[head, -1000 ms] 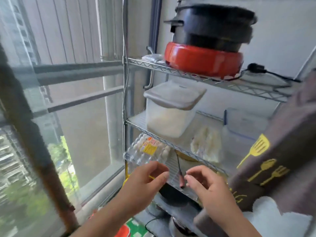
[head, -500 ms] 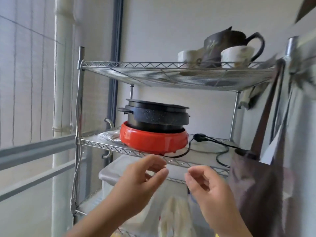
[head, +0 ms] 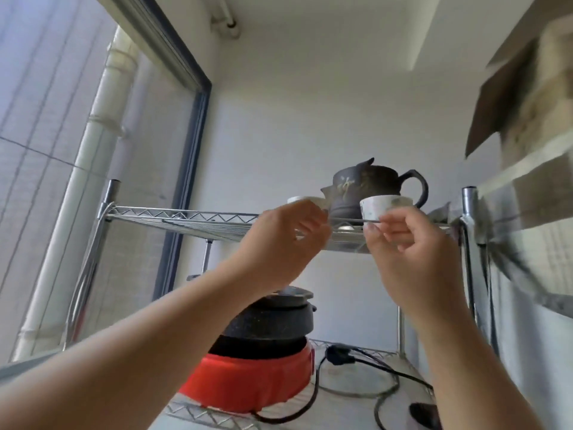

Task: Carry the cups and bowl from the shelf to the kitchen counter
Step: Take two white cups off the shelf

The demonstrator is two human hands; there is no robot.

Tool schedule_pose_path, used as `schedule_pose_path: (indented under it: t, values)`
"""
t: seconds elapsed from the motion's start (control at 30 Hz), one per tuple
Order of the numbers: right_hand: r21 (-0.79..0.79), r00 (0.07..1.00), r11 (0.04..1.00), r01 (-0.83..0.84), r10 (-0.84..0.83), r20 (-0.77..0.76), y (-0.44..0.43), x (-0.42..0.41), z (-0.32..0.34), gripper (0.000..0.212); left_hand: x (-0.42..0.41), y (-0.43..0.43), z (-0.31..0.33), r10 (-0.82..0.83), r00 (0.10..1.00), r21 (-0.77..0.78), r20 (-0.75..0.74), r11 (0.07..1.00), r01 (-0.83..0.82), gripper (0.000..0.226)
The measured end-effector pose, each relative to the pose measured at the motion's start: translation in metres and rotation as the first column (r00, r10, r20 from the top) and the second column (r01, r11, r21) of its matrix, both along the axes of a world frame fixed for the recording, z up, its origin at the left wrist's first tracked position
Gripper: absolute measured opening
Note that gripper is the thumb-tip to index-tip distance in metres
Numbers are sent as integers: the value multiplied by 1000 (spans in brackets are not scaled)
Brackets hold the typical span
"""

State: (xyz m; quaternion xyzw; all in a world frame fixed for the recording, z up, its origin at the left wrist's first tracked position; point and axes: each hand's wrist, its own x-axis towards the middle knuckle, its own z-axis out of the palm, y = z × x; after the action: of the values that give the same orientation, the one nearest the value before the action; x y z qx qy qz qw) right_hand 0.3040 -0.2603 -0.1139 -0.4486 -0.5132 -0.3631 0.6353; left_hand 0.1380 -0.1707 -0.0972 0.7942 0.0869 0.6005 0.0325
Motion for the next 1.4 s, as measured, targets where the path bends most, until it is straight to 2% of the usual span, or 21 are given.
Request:
schedule_pose_path:
  t: [0.1, 0.2, 0.37, 0.5, 0.57, 0.67, 0.83, 0.97, 1.03, 1.1, 1.13, 1.2, 1.3, 1.4]
  values:
    - [-16, 980, 980, 197, -196, 11, 8, 16, 36, 32, 12, 12, 35, 94, 995, 26, 16, 995, -94, 6]
    - [-175, 927, 913, 368, -376, -9, 20, 30, 60, 57, 26, 30, 62, 269, 963, -44, -17, 962, -270, 23]
    - [-408, 877, 815, 411, -476, -67, 28, 45, 82, 92, 45, 56, 83, 410, 893, -242, -187, 862, -446, 62]
    - [-574, 849, 711, 407, -526, -51, 30, 51, 97, 98, 52, 68, 92, 436, 845, -352, -309, 773, -527, 77]
    - [-630, 837, 663, 403, -546, -39, 31, 52, 103, 100, 53, 74, 96, 433, 832, -352, -348, 762, -544, 73]
    - [-653, 841, 660, 372, -537, -63, 35, 55, 107, 98, 58, 80, 100, 431, 824, -320, -367, 774, -547, 65]
    - [-618, 843, 685, 385, -533, -66, 39, 58, 107, 95, 64, 81, 106, 350, 849, -412, -395, 759, -504, 61]
    - [-486, 885, 808, 332, -445, -136, 40, 58, 104, 89, 65, 81, 104, 241, 930, -519, -277, 778, -355, 55]
    - [-396, 929, 891, 221, -316, -193, 40, 57, 104, 95, 61, 79, 104, 162, 978, -563, -131, 800, -208, 45]
    - [-306, 963, 951, 30, -110, -245, 38, 53, 106, 107, 52, 76, 106, 44, 998, -568, 49, 823, -9, 40]
    - [-251, 961, 965, -80, 8, -278, 36, 49, 108, 113, 47, 73, 106, -28, 992, -546, 120, 833, 89, 43]
    - [-150, 937, 965, -213, 158, -312, 29, 40, 110, 118, 35, 64, 104, -160, 963, -509, 215, 823, 250, 64]
    - [-63, 914, 953, -297, 265, -307, 18, 27, 106, 96, 16, 47, 94, -345, 875, -445, 341, 760, 473, 72]
    - [-37, 867, 904, -426, 396, -302, 5, 13, 90, 77, -2, 34, 70, -455, 813, -431, 363, 692, 579, 75]
